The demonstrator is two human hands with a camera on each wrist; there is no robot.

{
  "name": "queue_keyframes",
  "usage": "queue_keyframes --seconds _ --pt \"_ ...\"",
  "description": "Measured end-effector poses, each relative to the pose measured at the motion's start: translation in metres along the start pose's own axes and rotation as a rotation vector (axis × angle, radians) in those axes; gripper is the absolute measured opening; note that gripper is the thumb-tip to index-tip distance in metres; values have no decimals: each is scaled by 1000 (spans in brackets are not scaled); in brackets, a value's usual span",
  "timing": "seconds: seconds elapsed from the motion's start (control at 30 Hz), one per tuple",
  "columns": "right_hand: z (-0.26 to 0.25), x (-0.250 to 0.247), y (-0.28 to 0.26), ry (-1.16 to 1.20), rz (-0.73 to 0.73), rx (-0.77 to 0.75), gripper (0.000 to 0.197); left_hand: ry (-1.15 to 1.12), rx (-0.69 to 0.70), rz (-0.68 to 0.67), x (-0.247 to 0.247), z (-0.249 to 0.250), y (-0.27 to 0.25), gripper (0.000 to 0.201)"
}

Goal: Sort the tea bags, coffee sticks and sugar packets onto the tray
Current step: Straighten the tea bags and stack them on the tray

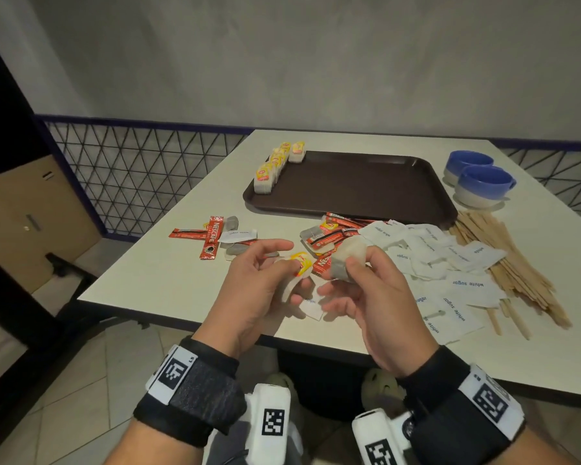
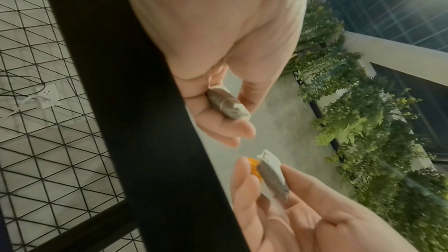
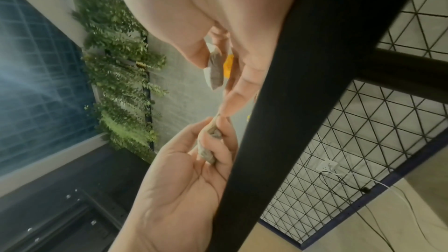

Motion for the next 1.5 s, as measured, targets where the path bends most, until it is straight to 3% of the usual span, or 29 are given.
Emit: queue_keyframes --seconds 0.27,0.4,0.63,0.9,1.07,1.33,1.5 --pt "0 -8 -3 13 -28 -3 14 171 -5 -17 5 0 -1 25" --pt "-2 -5 -5 -10 -56 2 21 192 -11 -20 11 1 -3 22" --pt "-2 -3 -7 -62 -88 10 22 259 74 24 17 6 -12 32" --pt "1 0 -6 -132 -14 -55 17 434 153 9 18 7 -15 20" --pt "3 -2 -5 -184 55 -87 15 318 118 35 17 7 -17 29" --pt "3 -3 -6 -238 79 -146 15 311 166 53 16 6 -18 26" --pt "2 -3 -7 -207 44 -154 18 182 202 183 13 5 -17 20"
Point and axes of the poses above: each hand's wrist, its own y-axis towards the middle knuckle, its own x-axis out of the palm, z = x × y, the point moved 2 cm from there along y, towards the middle knuckle, and after that the axes turned 5 degrees about -z, right-handed, at the moved point
